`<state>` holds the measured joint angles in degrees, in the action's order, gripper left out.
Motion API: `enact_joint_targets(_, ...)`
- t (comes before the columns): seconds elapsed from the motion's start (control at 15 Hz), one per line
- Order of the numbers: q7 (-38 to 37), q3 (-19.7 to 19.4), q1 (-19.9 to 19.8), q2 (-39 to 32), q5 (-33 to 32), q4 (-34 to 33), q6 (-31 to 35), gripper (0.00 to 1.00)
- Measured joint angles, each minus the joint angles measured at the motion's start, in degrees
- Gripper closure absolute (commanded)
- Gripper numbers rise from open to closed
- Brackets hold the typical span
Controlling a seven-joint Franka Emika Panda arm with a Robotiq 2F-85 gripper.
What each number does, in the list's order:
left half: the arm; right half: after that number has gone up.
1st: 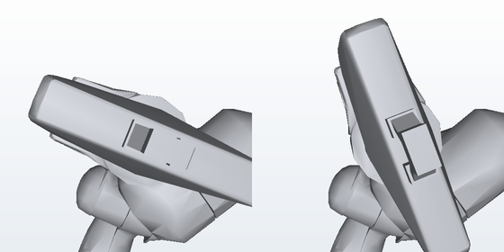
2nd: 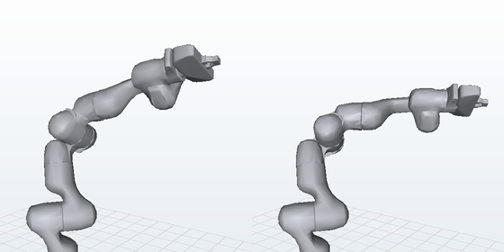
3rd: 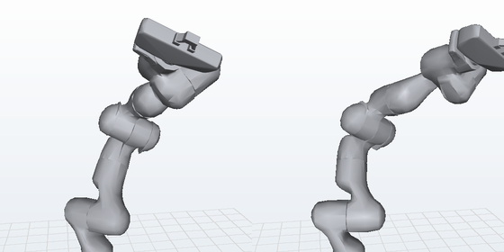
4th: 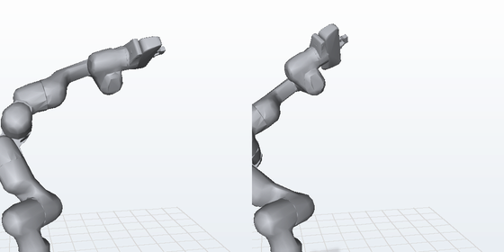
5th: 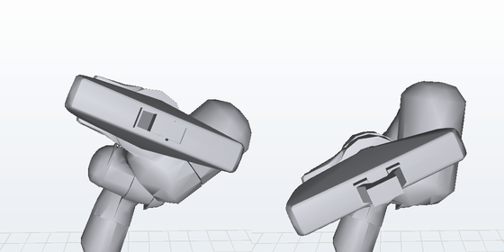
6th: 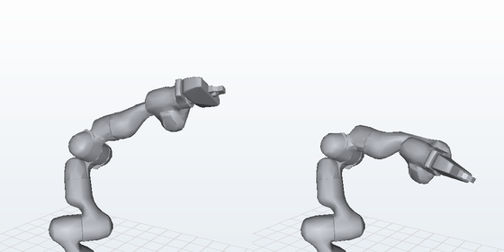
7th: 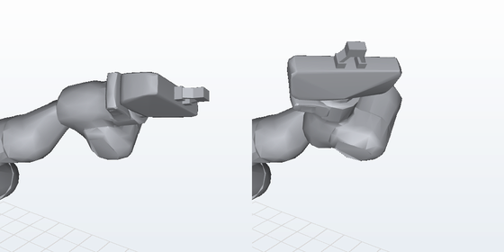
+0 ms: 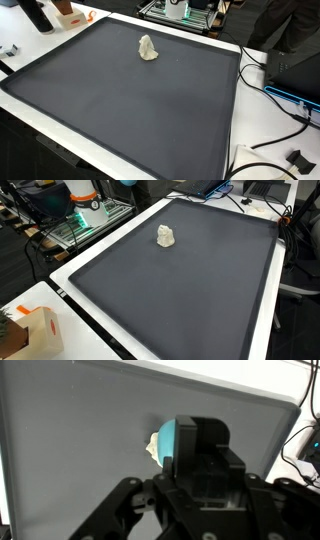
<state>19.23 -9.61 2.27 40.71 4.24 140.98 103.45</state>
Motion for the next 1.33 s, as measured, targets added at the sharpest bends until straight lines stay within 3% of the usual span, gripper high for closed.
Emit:
enact_joint_targets(0.07,0.0,0.0,0.0,0.0,0.0,0.0,0.0,0.75)
enact_joint_targets(0.33,0.93,-1.14,0.03,-0.72,1.79,-0.02,0.22,0.75)
enact_joint_targets(0.53,8.37,-6.49,0.34,-3.76,8.4,-0.09,2.56,0.75)
enact_joint_targets(0.93,26.06,-15.04,1.29,-12.09,26.96,-0.12,7.38,0.75)
enact_joint_targets(1.33,38.97,-15.94,-0.22,-22.02,45.69,-0.07,7.04,0.75)
